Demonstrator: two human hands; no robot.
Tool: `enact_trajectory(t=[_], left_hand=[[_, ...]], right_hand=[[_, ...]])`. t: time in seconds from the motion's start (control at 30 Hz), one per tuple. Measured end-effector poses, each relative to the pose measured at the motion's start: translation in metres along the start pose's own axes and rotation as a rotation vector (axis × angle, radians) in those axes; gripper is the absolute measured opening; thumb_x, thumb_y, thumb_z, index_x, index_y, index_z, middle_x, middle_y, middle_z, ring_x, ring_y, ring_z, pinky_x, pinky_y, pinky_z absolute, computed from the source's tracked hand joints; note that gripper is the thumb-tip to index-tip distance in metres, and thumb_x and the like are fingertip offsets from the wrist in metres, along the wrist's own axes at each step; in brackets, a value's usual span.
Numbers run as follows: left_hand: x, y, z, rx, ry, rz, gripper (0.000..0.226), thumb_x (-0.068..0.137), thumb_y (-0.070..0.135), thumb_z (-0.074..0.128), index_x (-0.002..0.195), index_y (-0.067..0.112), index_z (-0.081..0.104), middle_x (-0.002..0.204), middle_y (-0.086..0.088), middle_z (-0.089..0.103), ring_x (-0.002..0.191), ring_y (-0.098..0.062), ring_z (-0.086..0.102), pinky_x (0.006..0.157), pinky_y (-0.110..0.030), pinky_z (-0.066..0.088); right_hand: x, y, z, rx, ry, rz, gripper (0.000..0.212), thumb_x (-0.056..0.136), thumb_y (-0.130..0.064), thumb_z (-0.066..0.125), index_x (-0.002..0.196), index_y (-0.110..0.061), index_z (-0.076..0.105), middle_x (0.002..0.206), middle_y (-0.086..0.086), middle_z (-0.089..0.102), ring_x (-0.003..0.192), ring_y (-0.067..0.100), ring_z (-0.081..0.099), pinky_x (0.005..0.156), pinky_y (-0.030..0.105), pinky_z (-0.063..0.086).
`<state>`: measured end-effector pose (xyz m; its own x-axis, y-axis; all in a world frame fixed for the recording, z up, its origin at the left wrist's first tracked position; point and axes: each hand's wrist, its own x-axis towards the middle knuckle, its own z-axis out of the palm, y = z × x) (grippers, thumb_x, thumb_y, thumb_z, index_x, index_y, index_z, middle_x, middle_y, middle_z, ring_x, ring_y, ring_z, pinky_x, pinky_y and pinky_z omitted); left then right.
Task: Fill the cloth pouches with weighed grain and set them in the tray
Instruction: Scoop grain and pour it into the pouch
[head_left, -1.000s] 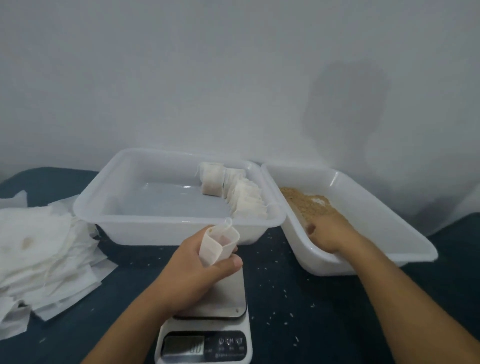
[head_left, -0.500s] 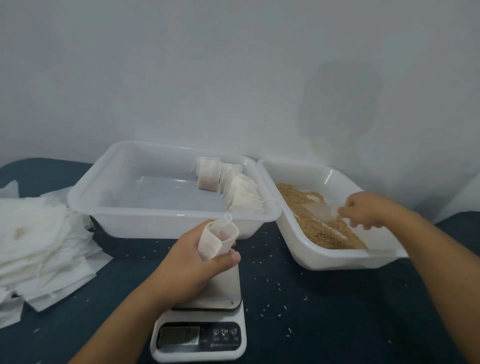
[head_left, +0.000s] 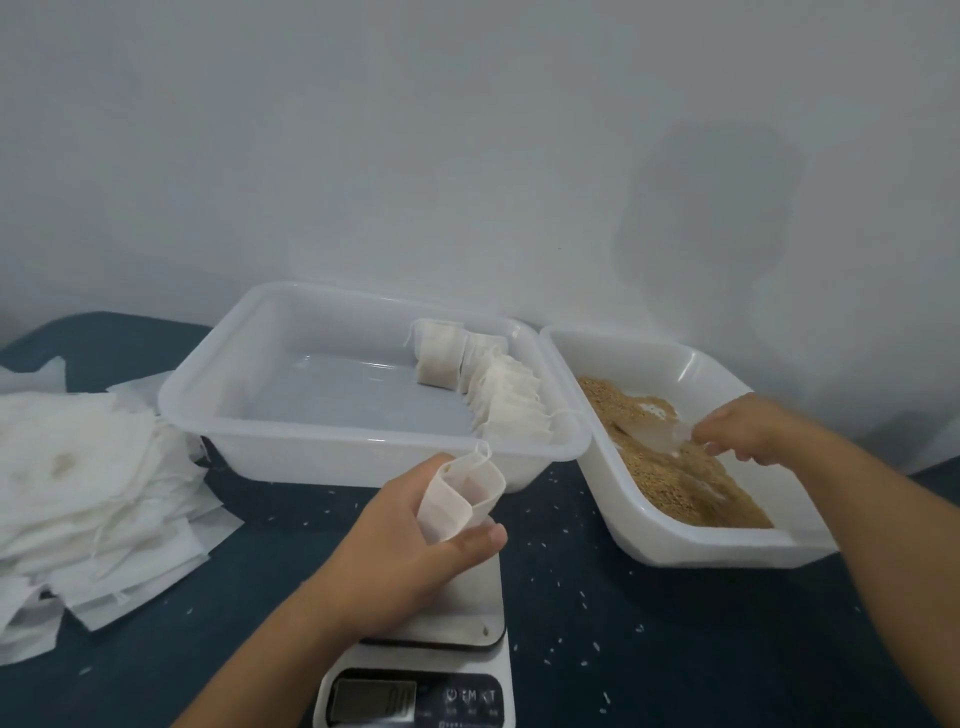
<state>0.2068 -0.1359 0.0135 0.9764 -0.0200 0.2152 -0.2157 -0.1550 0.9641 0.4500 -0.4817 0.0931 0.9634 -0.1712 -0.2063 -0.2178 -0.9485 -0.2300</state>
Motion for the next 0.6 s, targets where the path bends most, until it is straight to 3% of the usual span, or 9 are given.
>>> enact_trajectory(t=[0.03,0.1,0.2,0.27,0.37,0.43,0.5,0.6], left_hand=[[0.000,0.000,0.000,-0.004,-0.009,0.000,0.037,0.070,0.059,0.074,0.098,0.036,0.064,0.089,-0.001,0.068,0.077,-0.006,0.060,0.070,-0.016,0.046],[0.000,-0.001,0.001,0.007,-0.024,-0.004,0.034,0.073,0.058,0.074,0.095,0.034,0.063,0.082,0.008,0.064,0.075,-0.004,0.057,0.069,-0.015,0.045],[0.001,-0.003,0.002,0.066,-0.007,-0.030,0.035,0.073,0.060,0.071,0.096,0.036,0.062,0.081,0.015,0.060,0.073,-0.001,0.055,0.067,-0.015,0.044],[0.001,-0.004,0.003,0.090,0.001,-0.041,0.039,0.072,0.061,0.071,0.099,0.035,0.061,0.082,0.016,0.059,0.073,-0.001,0.054,0.069,-0.019,0.044],[0.002,-0.006,0.003,0.068,-0.008,-0.043,0.037,0.072,0.059,0.071,0.098,0.034,0.062,0.082,0.015,0.059,0.073,-0.003,0.054,0.071,-0.022,0.044],[0.002,-0.005,0.004,0.073,-0.007,-0.041,0.034,0.073,0.058,0.071,0.095,0.034,0.061,0.081,0.013,0.058,0.073,-0.004,0.053,0.069,-0.021,0.044],[0.002,-0.004,0.006,0.072,-0.010,-0.024,0.030,0.075,0.055,0.072,0.091,0.033,0.059,0.078,0.014,0.057,0.069,-0.002,0.052,0.065,-0.017,0.043],[-0.001,-0.001,0.009,0.061,-0.031,-0.004,0.025,0.078,0.051,0.074,0.088,0.034,0.058,0.073,0.017,0.055,0.064,0.001,0.050,0.060,-0.011,0.040]], right_hand=[[0.006,-0.005,0.004,0.071,0.002,-0.002,0.022,0.093,-0.022,0.072,0.104,-0.003,0.075,0.090,0.006,0.075,0.060,0.019,0.046,0.054,0.034,0.052],[0.021,-0.014,0.013,0.163,0.003,0.009,0.025,0.093,-0.020,0.072,0.108,0.000,0.073,0.089,0.009,0.076,0.048,0.017,0.038,0.043,0.022,0.033],[0.045,-0.026,0.023,0.163,0.004,-0.001,0.025,0.093,-0.024,0.073,0.100,0.000,0.073,0.100,0.019,0.077,0.037,0.015,0.032,0.043,0.021,0.030],[0.057,-0.031,0.026,0.129,0.022,-0.057,0.026,0.092,-0.031,0.074,0.094,-0.004,0.075,0.108,0.025,0.075,0.040,0.017,0.037,0.046,0.024,0.034],[0.065,-0.035,0.032,0.068,0.058,-0.189,0.029,0.093,-0.039,0.074,0.109,-0.016,0.081,0.103,0.009,0.075,0.066,0.018,0.060,0.063,0.028,0.047],[0.060,-0.040,0.037,0.071,0.037,-0.260,0.035,0.092,-0.039,0.075,0.123,-0.022,0.076,0.113,0.003,0.069,0.084,0.017,0.061,0.083,0.034,0.048],[0.056,-0.044,0.043,0.074,0.004,-0.293,0.044,0.094,-0.034,0.075,0.136,-0.020,0.068,0.131,0.009,0.067,0.096,0.020,0.060,0.095,0.039,0.049],[0.048,-0.047,0.049,0.101,-0.053,-0.291,0.055,0.099,-0.032,0.070,0.148,-0.013,0.055,0.141,0.013,0.061,0.094,0.021,0.065,0.096,0.043,0.052]])
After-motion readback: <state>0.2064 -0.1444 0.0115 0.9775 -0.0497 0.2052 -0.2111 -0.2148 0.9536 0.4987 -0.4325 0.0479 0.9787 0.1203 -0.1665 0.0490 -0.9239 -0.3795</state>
